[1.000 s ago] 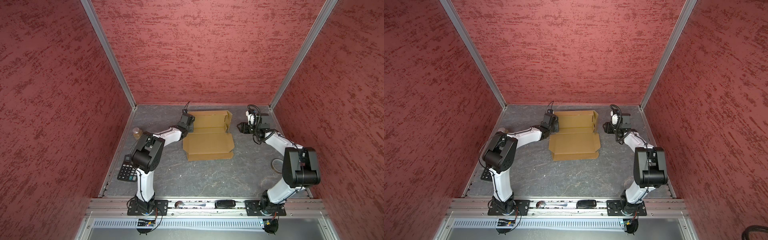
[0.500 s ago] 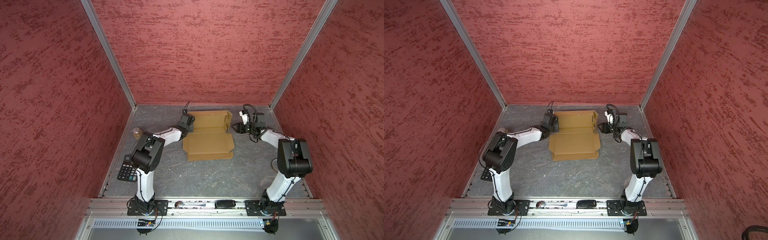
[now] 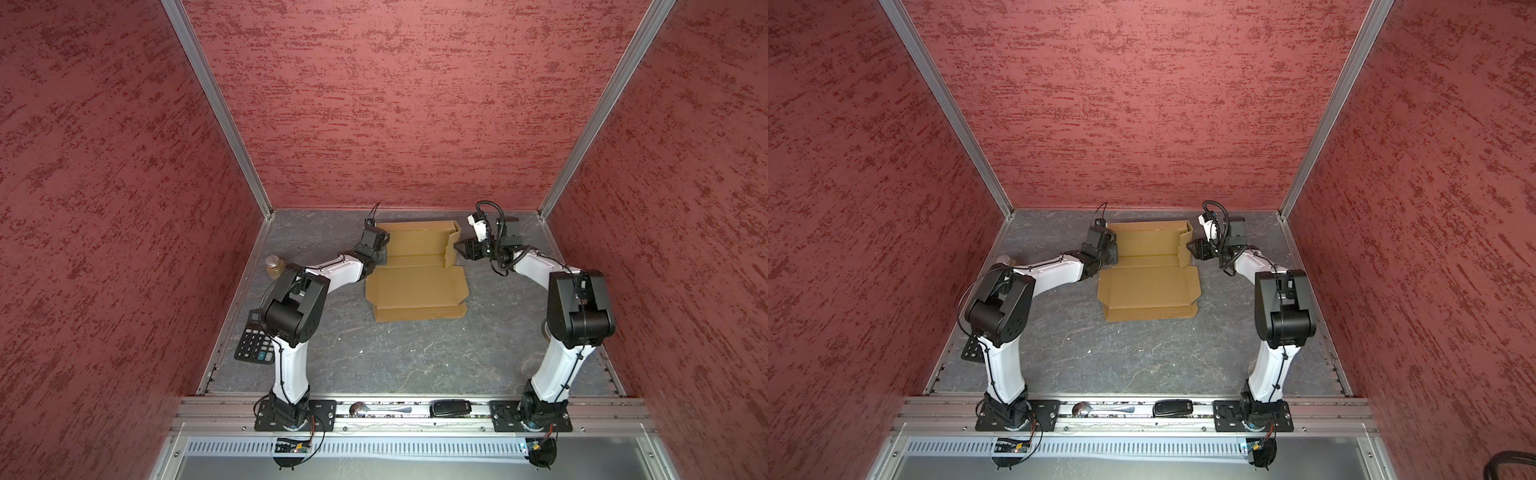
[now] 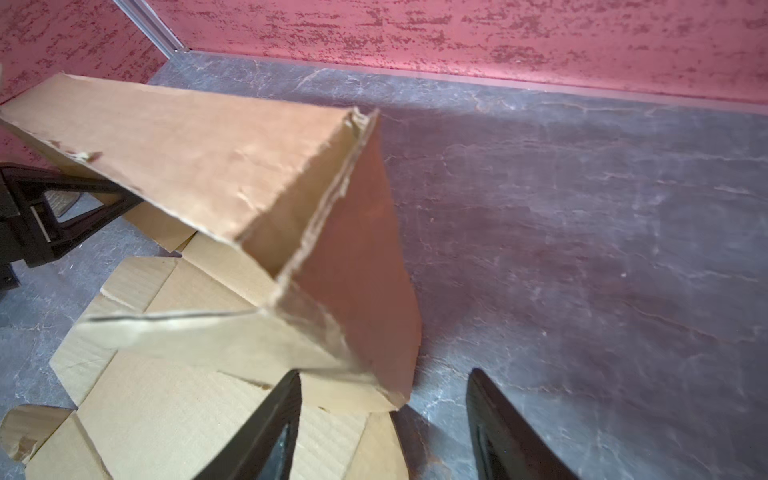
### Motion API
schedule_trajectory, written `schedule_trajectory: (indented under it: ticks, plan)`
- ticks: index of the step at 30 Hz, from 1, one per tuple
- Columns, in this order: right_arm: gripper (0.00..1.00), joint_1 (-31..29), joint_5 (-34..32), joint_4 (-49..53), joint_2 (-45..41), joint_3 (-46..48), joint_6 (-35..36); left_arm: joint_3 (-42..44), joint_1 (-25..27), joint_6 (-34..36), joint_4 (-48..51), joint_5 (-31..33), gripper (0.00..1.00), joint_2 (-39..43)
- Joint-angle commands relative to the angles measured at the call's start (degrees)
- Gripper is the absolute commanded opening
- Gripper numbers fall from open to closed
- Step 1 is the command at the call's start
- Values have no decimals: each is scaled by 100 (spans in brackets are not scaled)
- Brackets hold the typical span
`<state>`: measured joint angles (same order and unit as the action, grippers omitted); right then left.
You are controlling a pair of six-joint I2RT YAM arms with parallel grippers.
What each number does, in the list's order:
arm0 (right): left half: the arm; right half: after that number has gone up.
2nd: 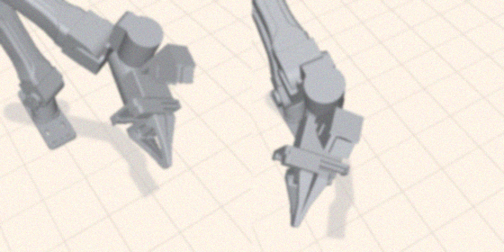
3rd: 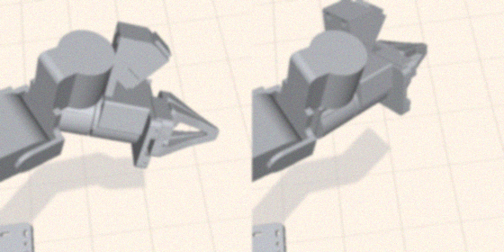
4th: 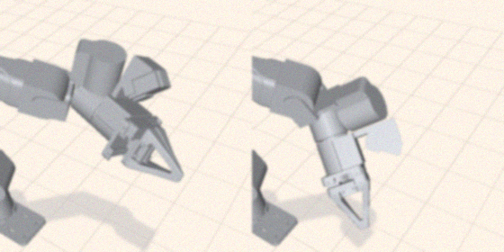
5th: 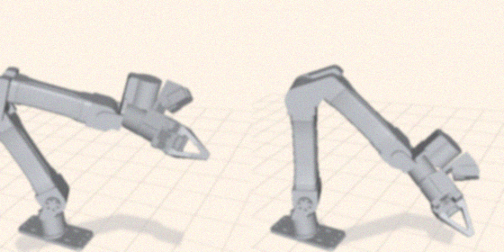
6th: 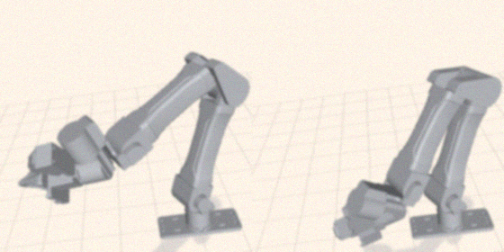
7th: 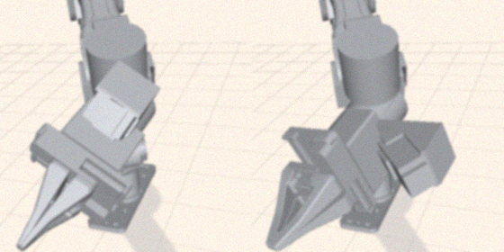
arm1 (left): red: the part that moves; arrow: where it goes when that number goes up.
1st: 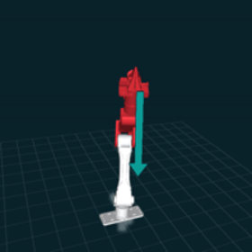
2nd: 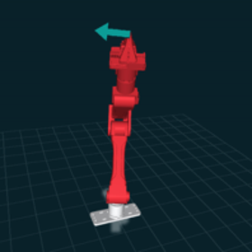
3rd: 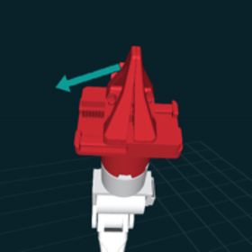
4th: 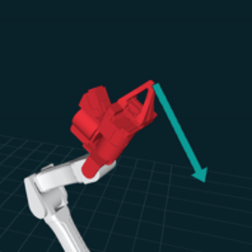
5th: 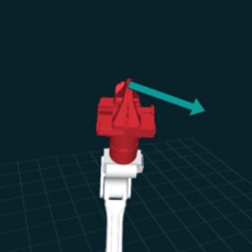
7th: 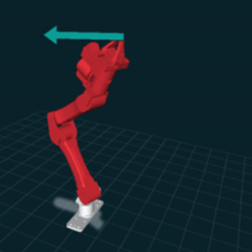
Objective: Fold the paper box
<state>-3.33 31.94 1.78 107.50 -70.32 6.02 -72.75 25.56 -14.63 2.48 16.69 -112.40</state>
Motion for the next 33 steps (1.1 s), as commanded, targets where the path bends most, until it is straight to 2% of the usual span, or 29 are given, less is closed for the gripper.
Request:
schedule_trajectory:
  ticks: [1,17,33]
  plan:
    - [64,-48,137,85,131,-239,149,-64,-49,62,235,-43,6,-169]
    - [59,-224,132,106,460,-596,175,-228,-35,149,305,-122,6,-283]
    - [48,-414,5,-586,552,-531,-13,-394,-39,230,495,-310,6,-363]
